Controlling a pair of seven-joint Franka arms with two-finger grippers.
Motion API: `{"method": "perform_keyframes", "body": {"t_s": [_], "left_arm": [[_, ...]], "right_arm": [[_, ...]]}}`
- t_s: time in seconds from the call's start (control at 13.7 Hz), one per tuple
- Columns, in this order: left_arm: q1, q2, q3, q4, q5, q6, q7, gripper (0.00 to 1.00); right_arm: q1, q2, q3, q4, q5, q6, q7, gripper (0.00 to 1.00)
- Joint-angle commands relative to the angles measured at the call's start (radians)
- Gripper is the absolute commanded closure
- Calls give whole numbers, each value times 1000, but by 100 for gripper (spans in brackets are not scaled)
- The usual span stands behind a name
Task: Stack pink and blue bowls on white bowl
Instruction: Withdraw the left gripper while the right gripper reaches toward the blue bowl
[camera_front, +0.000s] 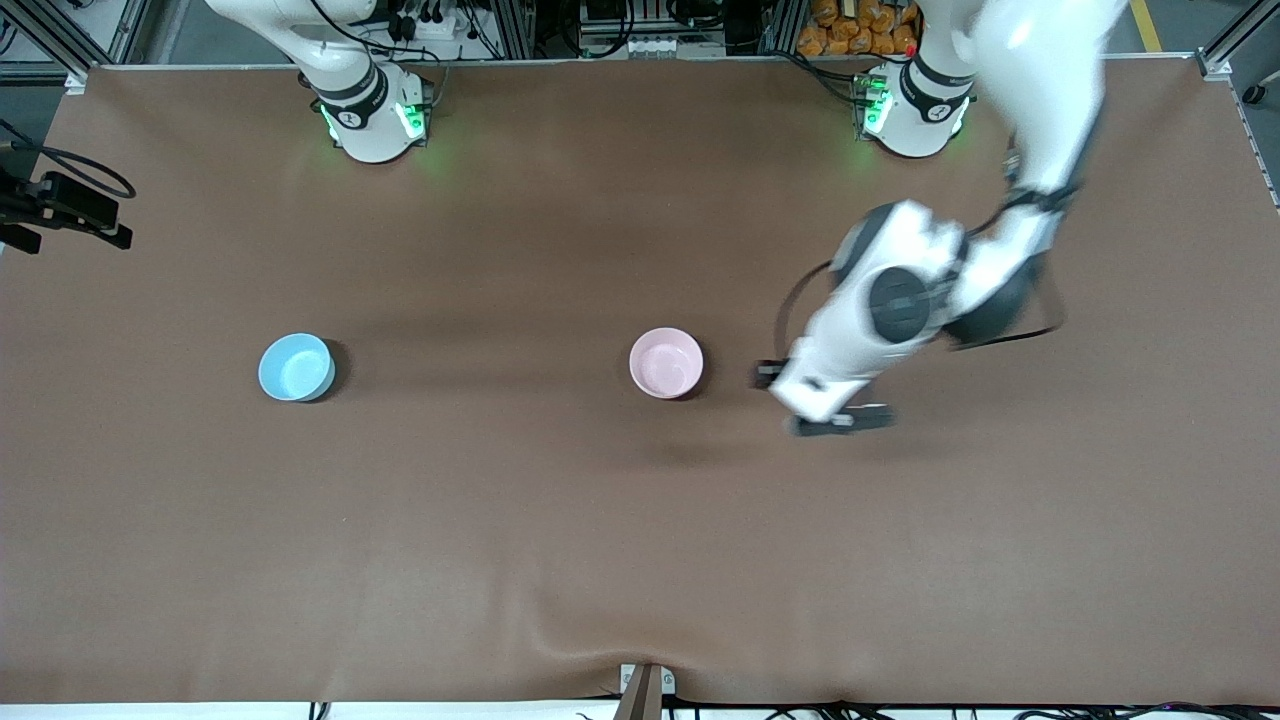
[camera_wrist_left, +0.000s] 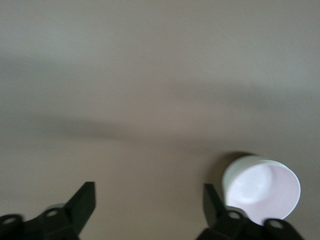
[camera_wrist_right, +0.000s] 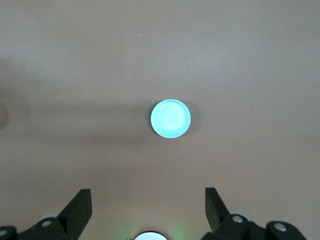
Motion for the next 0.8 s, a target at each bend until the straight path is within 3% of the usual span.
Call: {"method": "perform_keyframes", "body": {"t_s": [0.0, 0.37, 0.66, 0.73], "left_arm": [[108, -114, -4, 19, 19, -117, 58, 0], [254, -282, -3, 45, 19, -244, 181, 0], [360, -374, -1, 40, -32, -307, 316, 0], [342, -385, 45, 42, -36, -313, 394, 0]], "right_arm": [[-26, 77, 8, 20, -8, -4, 0, 0], [-61, 174, 7, 10, -74, 40, 0, 0], [-150, 185, 8, -196, 6, 272, -49, 0], [-156, 186, 8, -260, 9, 356, -120, 0]]}}
